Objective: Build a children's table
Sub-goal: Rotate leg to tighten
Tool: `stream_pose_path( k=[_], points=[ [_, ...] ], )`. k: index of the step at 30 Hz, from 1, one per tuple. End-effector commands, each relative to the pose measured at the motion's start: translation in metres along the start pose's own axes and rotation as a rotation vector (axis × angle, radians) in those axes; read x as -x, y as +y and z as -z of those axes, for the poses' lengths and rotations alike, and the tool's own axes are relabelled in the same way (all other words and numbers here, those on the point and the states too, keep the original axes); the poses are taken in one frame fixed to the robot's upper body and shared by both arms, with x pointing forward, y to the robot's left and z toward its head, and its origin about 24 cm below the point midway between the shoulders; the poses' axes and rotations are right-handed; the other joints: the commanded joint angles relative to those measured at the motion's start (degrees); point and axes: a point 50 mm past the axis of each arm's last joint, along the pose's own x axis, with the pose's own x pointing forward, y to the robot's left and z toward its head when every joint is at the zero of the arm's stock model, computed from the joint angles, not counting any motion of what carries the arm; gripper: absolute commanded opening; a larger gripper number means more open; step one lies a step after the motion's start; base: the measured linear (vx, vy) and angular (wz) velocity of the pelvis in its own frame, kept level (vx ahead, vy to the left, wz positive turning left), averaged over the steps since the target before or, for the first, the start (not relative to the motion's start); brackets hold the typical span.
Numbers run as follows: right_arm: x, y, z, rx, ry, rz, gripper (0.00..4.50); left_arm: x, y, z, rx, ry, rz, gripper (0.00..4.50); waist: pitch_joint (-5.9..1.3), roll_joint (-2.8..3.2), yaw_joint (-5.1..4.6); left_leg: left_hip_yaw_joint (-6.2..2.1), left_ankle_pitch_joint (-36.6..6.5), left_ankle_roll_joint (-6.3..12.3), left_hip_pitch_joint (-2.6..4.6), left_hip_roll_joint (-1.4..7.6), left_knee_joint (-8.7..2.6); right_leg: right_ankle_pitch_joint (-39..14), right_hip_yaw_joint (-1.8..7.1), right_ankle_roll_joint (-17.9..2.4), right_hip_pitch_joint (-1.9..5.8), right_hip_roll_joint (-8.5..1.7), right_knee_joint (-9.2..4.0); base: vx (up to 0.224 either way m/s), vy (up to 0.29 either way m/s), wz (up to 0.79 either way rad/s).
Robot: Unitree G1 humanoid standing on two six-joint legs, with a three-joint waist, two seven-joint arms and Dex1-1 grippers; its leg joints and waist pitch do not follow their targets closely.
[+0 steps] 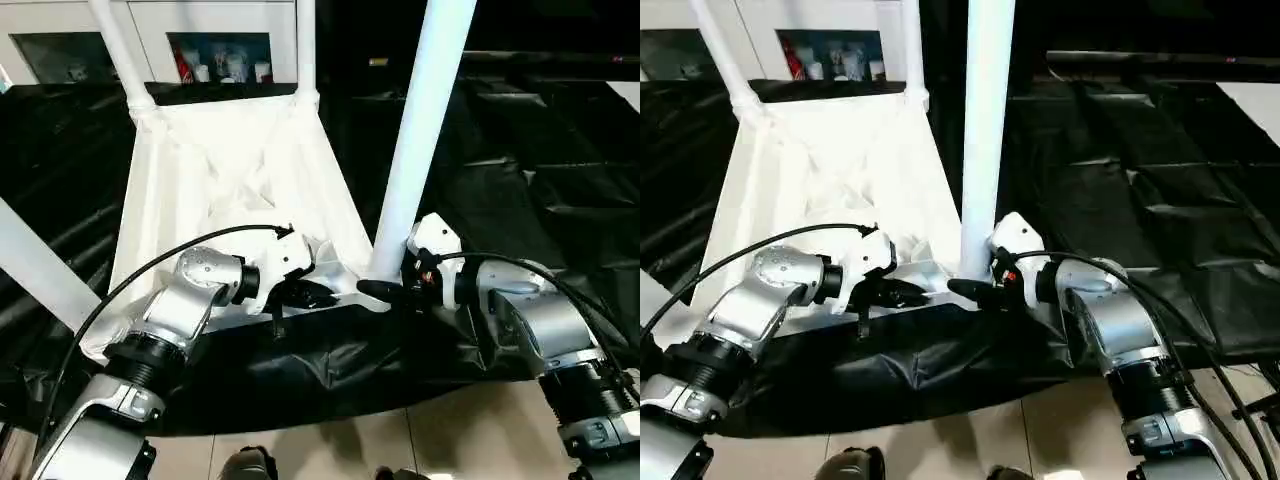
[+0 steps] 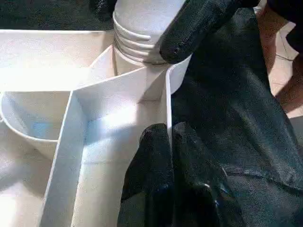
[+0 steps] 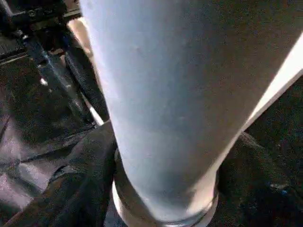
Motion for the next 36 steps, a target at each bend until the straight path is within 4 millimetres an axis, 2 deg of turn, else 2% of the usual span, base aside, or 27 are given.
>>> stream_pose_path(
  k=[1, 4, 6, 7, 9, 10, 11, 12, 13, 16, 18, 23, 25, 30, 35, 36],
  points=[
    [-0.026, 0.016, 0.003, -0.039, -0.017, 0.02, 2.72, -0.019, -0.001, -0.019, -0.012, -0.065, -0.015, 0.0, -4.22, -0.67, -0.28, 0.19, -12.92, 2.32, 1.41, 0.72, -3.37, -10.27, 1.5, -13.43, 2.06, -2.09, -3.99, 0.0, 0.0, 0.0],
    [-0.037, 0.009, 0.007, -0.115, -0.02, 0.183, 2.69, -0.026, 0.006, -0.023, 0.024, -0.068, -0.101, 0.0, -3.98, -0.63, -0.94, -0.15, -18.27, -0.77, 1.84, 0.66, -3.94, -19.98, 1.48, -10.77, 1.87, -2.33, -4.89, 0.0, 0.0, 0.0],
    [-0.047, 0.002, 0.009, -0.218, -0.031, 0.342, 2.67, -0.034, 0.015, -0.031, 0.072, -0.08, -0.208, 0.0, -3.92, -0.61, -1.28, -0.19, -19.04, -1.19, 1.77, 0.59, -4.05, -20.58, 1.57, -10.24, 1.63, -2.28, -5.12, 0.0, 0.0, 0.0],
    [-0.051, -0.001, 0.01, -0.264, -0.028, 0.41, 2.67, -0.037, 0.018, -0.035, 0.087, -0.087, -0.24, 0.0, -4.01, -0.51, -1.51, -0.29, -18.98, -1.8, 1.61, 0.47, -4.1, -20.81, 1.52, -10.06, 1.74, -2.29, -5.01, 0.0, 0.0, 0.0],
    [-0.055, -0.001, 0.009, -0.292, -0.031, 0.442, 2.67, -0.041, 0.02, -0.039, 0.097, -0.094, -0.273, 0.0, -4.16, -0.47, -1.56, -0.39, -19.16, -2.05, 1.68, 0.42, -4.07, -21.08, 1.41, -9.71, 1.8, -2.29, -5.1, 0.0, 0.0, 0.0],
    [-0.059, 0.0, 0.007, -0.294, -0.036, 0.448, 2.67, -0.044, 0.021, -0.043, 0.105, -0.105, -0.292, 0.0, -4.22, -0.58, -1.61, -0.31, -17.81, -1.64, 1.42, 0.38, -4.0, -18.49, 1.46, -9.53, 1.94, -2.18, -5.1, 0.0, 0.0, 0.0],
    [-0.065, 0.003, 0.002, -0.285, -0.053, 0.445, 2.67, -0.048, 0.02, -0.048, 0.104, -0.119, -0.299, 0.0, -4.3, -0.53, -1.55, -0.28, -17.55, -1.47, 1.52, 0.4, -3.92, -17.48, 1.48, -9.68, 1.88, -2.15, -5.04, 0.0, 0.0, 0.0],
    [-0.068, 0.005, -0.002, -0.288, -0.071, 0.437, 2.67, -0.05, 0.019, -0.05, 0.098, -0.126, -0.3, 0.0, -4.42, -0.61, -1.66, -0.2, -16.91, -0.94, 1.42, 0.32, -3.8, -15.92, 1.48, -10.07, 2.0, -2.09, -4.96, 0.0, 0.0, 0.0],
    [-0.069, 0.005, -0.003, -0.286, -0.08, 0.433, 3.22, -0.051, 0.018, -0.05, 0.088, -0.128, -0.29, 0.0, -4.58, -0.7, -1.51, -0.12, -15.71, -0.3, 1.33, 0.27, -3.64, -14.2, 1.48, -10.35, 2.2, -2.12, -4.83, 0.0, 0.0, 0.0],
    [-0.067, 0.005, -0.007, -0.301, -0.117, 0.404, 3.36, -0.052, 0.013, -0.049, 0.05, -0.129, -0.246, 0.0, -4.73, -0.64, -1.38, -0.07, -13.35, 1.1, 1.17, 0.29, -3.43, -10.46, 1.42, -11.25, 2.43, -2.08, -4.48, 0.0, 0.0, 0.0],
    [-0.064, 0.004, -0.01, -0.291, -0.135, 0.369, 3.72, -0.051, 0.01, -0.047, 0.033, -0.126, -0.208, 0.0, -4.75, -0.61, -1.36, -0.1, -12.49, 1.53, 1.16, 0.33, -3.4, -8.64, 1.33, -11.87, 2.53, -1.96, -4.24, 0.0, 0.0, 0.0],
    [-0.053, 0.01, -0.013, -0.146, -0.119, 0.203, 3.83, -0.044, 0.001, -0.039, -0.034, -0.117, -0.102, 0.0, -4.86, -0.64, -1.17, -0.07, -12.01, 2.55, 1.13, 0.42, -3.22, -6.46, 1.28, -12.46, 2.86, -1.9, -4.07, 0.0, 0.0, 0.0],
    [-0.043, 0.014, -0.013, -0.079, -0.11, 0.097, 3.83, -0.039, -0.003, -0.034, -0.069, -0.094, -0.047, 0.0, -4.88, -0.62, -1.16, 0.05, -11.61, 2.99, 1.25, 0.49, -3.09, -5.35, 1.37, -13.13, 2.73, -1.89, -3.87, 0.0, 0.0, 0.0],
    [-0.019, 0.017, -0.008, 0.046, -0.038, -0.074, 3.83, -0.028, -0.007, -0.021, -0.125, -0.022, 0.03, 0.0, -4.54, -0.43, -0.57, 0.09, -14.09, 2.75, 1.6, 0.8, -3.25, -8.35, 1.48, -13.18, 2.39, -1.94, -4.13, 0.0, 0.0, 0.0],
    [-0.008, 0.013, -0.005, 0.104, 0.019, -0.113, 3.83, -0.021, -0.007, -0.01, -0.15, 0.047, 0.053, 0.0, -4.34, -0.51, -0.04, 0.04, -16.39, 1.63, 1.74, 0.87, -3.47, -12.6, 1.55, -12.27, 2.13, -2.08, -4.42, 0.0, 0.0, 0.0],
    [-0.006, 0.011, -0.006, 0.101, 0.022, -0.115, 3.67, -0.019, -0.007, -0.007, -0.149, 0.059, 0.064, 0.0, -4.35, -0.57, 0.02, 0.05, -16.49, 1.46, 1.75, 0.88, -3.47, -13.13, 1.59, -12.15, 2.1, -2.14, -4.42, 0.0, 0.0, 0.0]
  ],
)
